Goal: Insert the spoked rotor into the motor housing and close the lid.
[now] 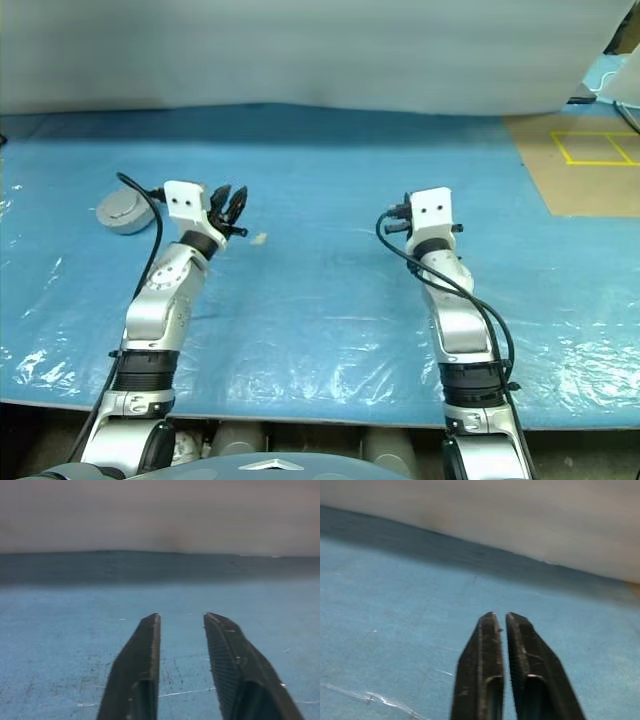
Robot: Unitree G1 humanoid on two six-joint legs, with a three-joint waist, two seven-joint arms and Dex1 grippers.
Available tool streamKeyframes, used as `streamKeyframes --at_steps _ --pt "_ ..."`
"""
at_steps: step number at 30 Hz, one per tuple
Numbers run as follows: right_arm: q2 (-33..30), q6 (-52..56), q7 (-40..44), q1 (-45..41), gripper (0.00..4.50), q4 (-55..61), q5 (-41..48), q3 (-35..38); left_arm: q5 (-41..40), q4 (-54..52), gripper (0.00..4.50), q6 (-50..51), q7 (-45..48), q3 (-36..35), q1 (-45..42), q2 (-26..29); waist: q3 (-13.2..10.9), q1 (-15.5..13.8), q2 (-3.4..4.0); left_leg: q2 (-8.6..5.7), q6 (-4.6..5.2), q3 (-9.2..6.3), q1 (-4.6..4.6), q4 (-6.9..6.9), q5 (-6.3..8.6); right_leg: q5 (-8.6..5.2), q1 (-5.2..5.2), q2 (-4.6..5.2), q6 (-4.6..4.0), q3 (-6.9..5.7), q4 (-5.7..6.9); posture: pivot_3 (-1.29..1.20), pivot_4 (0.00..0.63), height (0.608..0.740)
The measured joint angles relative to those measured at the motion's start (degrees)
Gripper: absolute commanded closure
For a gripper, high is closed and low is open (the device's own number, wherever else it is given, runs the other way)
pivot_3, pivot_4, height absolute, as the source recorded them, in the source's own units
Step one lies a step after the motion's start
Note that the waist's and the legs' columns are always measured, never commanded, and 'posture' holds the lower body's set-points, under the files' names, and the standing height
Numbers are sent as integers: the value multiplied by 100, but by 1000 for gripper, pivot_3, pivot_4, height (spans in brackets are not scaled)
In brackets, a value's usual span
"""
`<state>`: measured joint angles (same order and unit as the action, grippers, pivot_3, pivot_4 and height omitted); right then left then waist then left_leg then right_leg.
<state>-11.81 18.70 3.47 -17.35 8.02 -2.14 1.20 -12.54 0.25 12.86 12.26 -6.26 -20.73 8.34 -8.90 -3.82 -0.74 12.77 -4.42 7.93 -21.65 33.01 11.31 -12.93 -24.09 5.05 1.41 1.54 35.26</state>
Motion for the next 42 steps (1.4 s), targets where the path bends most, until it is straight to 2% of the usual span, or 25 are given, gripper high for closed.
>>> streamKeyframes --at_steps 1,2,7,23,26,27,37,42 --pt "4 0 4 0 4500 0 -2 -1 -1 26 4418 -14 -2 -7 -1 -6 0 -1 0 0 0 0 0 0 0 0 0 0 0 0 0 0 150 740" --pt "4 -1 12 -1 4500 0 -3 -1 4 69 4463 -47 -5 -7 -6 -7 0 -3 0 0 0 0 0 0 0 0 0 0 0 0 0 0 150 740" --pt "43 111 -113 -46 4500 -29 0 93 255 353 4463 -159 -301 -17 -123 6 0 -1 0 0 0 0 0 0 0 0 0 0 0 1 0 0 150 740" --pt "162 417 -315 -107 4500 -62 57 268 232 617 4463 -127 -201 -24 -159 12 0 -4 0 0 0 0 0 0 0 0 0 0 0 1 2 0 150 740" --pt "177 417 -201 -90 3921 -62 127 262 47 616 3891 -175 -22 -62 -158 -62 0 -7 0 0 0 0 0 0 0 0 0 0 0 1 1 0 150 740" --pt "191 416 -154 -86 3608 -62 157 261 1 616 3598 -193 25 -61 -158 -78 0 -6 0 0 0 0 0 0 0 0 0 0 0 1 1 0 150 740" --pt "193 284 44 -13 139 -59 232 235 -29 634 146 -438 301 -25 -168 -100 0 -7 0 0 0 0 0 0 0 0 0 0 0 1 1 0 150 740" --pt "190 256 87 27 59 -59 219 199 11 741 62 -613 350 -5 -184 -100 0 -5 0 0 0 0 0 0 0 0 0 0 0 1 2 0 150 740"
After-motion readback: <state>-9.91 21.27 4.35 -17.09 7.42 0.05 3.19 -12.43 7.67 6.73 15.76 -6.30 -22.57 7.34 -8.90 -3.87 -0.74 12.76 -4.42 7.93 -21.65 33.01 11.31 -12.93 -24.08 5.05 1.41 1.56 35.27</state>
